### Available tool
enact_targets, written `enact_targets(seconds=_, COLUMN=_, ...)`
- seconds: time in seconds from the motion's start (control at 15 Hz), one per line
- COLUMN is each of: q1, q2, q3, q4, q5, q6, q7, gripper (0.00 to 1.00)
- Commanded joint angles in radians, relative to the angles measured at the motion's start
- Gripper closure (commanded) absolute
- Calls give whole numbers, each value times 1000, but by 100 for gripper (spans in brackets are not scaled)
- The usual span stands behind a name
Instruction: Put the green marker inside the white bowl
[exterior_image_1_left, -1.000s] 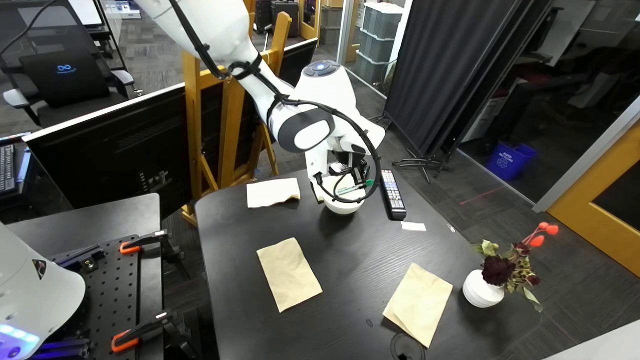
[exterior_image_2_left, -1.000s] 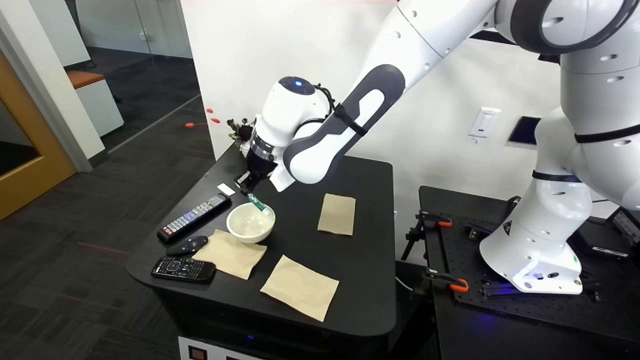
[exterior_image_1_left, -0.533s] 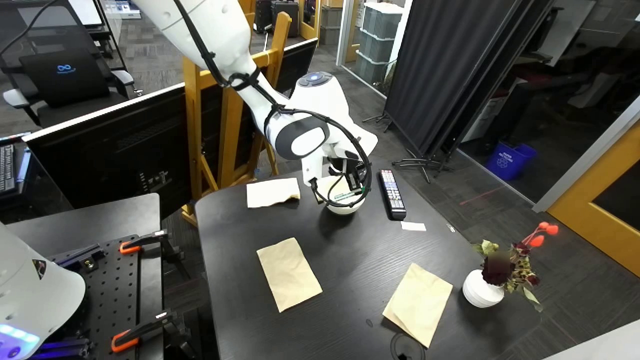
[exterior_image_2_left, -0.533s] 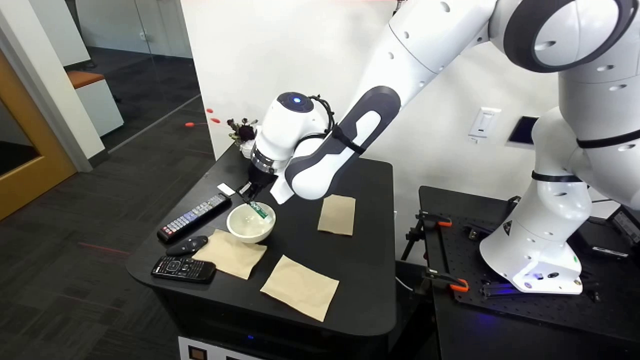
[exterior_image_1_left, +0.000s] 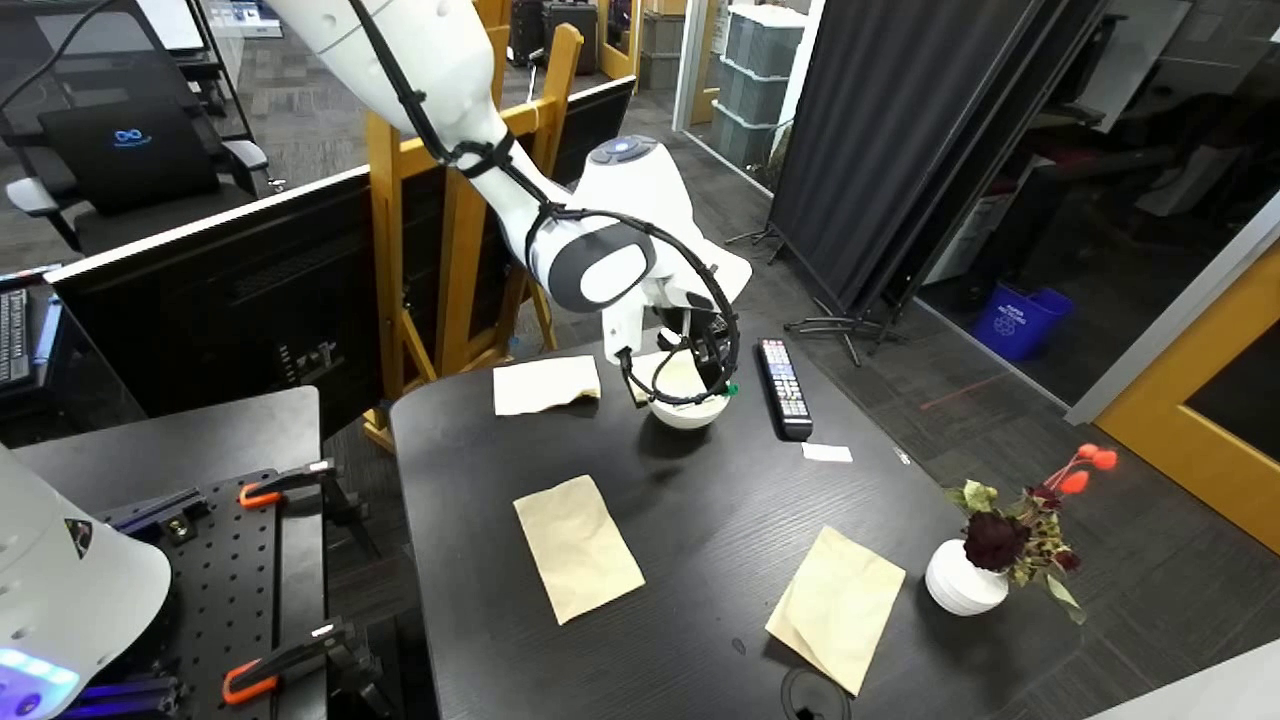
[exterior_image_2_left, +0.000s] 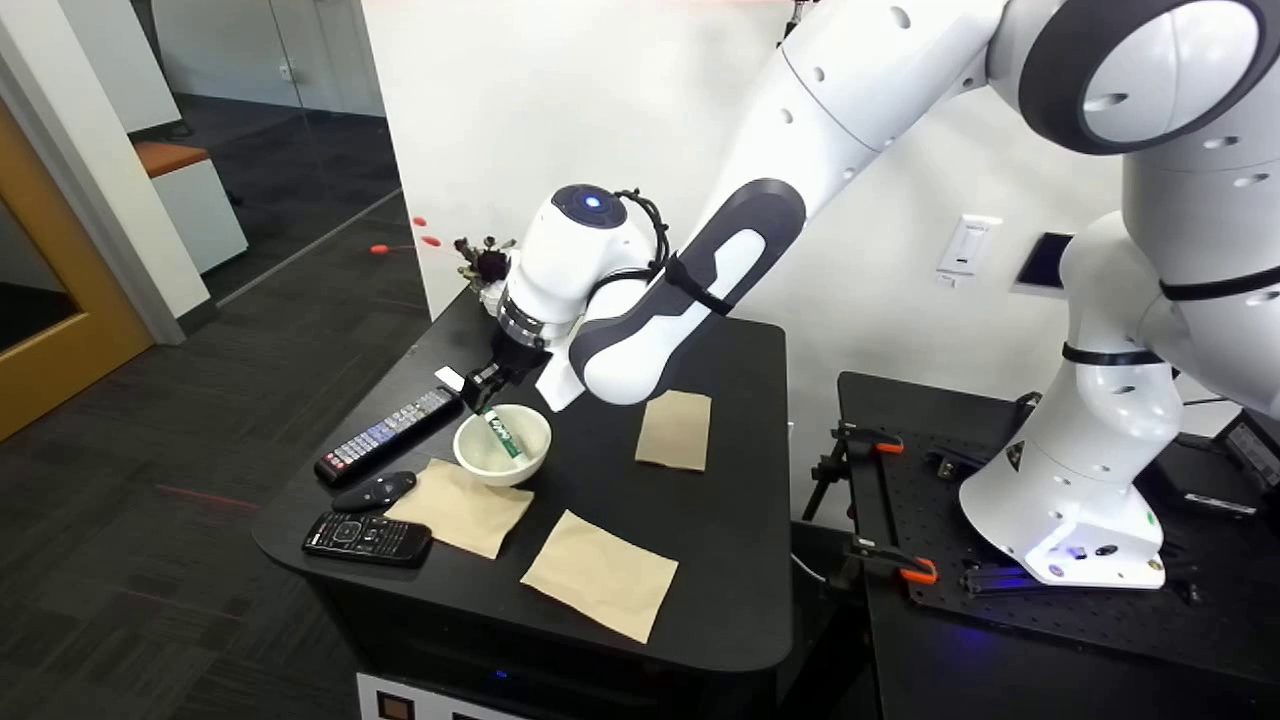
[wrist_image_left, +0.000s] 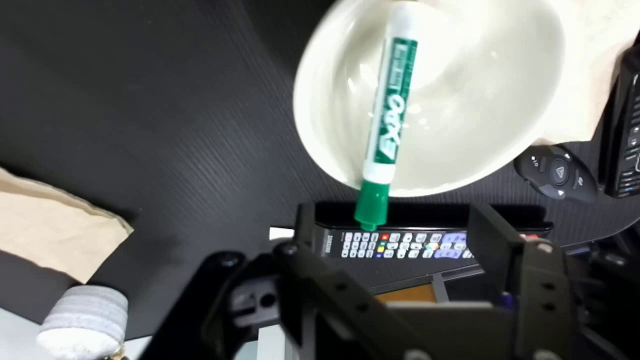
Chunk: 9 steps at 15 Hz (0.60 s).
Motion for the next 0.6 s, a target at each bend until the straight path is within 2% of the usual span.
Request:
enact_targets(seconds=0.0, q1=29, q2=-20, q3=-29, q4=-37, q5=3, q6=44, q7=36, gripper=0)
enact_targets(seconds=0.2, q1=36, q2=-19, q3=-34, q4=-45, q5=10, q6=55, q7=36, gripper=0)
enact_targets(seconds=0.27, q1=8, q2=0, q3=-10, q4=-9, q5=4, q6=21, q7=4, gripper=0)
enact_targets(seconds=0.53, q1=7, q2=3, q3=-9, q4=-9, q5=4, q6=22, q7=2, gripper=0)
